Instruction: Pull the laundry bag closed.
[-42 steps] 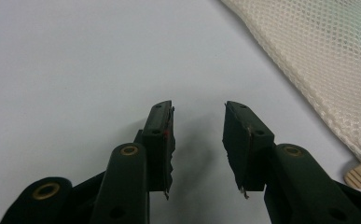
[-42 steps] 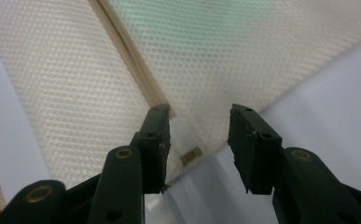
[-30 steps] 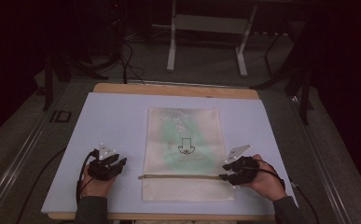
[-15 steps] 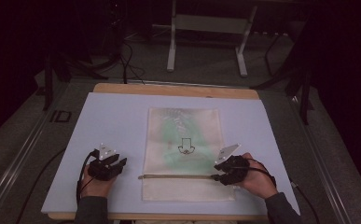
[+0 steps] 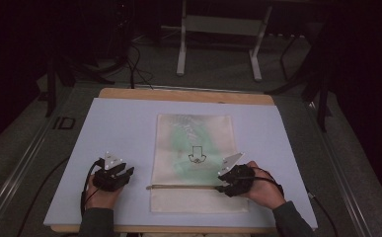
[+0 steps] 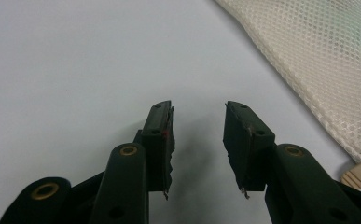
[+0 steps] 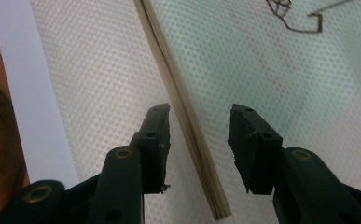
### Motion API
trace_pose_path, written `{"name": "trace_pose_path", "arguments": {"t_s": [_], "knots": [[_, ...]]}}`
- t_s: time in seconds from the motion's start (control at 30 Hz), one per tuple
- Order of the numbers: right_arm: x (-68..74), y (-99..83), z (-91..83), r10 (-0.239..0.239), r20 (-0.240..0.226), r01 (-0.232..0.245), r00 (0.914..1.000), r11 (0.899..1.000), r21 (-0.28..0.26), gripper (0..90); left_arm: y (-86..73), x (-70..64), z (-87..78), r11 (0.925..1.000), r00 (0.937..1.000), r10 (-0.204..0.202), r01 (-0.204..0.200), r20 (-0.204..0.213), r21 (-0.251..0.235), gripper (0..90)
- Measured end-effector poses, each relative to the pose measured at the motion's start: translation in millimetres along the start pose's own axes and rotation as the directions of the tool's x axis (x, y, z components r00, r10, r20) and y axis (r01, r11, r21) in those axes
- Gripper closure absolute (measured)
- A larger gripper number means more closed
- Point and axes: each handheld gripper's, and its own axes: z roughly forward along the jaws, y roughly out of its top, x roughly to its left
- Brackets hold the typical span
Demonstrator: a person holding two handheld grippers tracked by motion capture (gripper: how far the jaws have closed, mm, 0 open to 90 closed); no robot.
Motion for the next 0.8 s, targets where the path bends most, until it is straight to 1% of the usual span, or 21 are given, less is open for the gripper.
{"name": "trace_pose_path", "arguments": {"t_s": [0.13,0.4,0.8], "knots": [[2.4,6.6,4.0,-0.017,-0.006,0.017,0.9998,1.000,0.005,58.5,0.0,-0.2,0.1,1.0000,1.0000,0.001,-0.001,0.000,0.000,61.7],[7.2,19.8,11.1,-0.049,-0.023,0.049,0.9985,0.999,-0.002,58.4,0.0,-0.1,0.1,1.0000,1.0000,0.001,-0.001,-0.001,0.001,61.4],[13.1,36.2,20.1,-0.078,-0.038,0.078,0.9962,0.997,-0.008,58.2,0.0,-0.7,0.4,1.0000,1.0000,0.000,0.000,-0.002,0.004,60.9]]}}
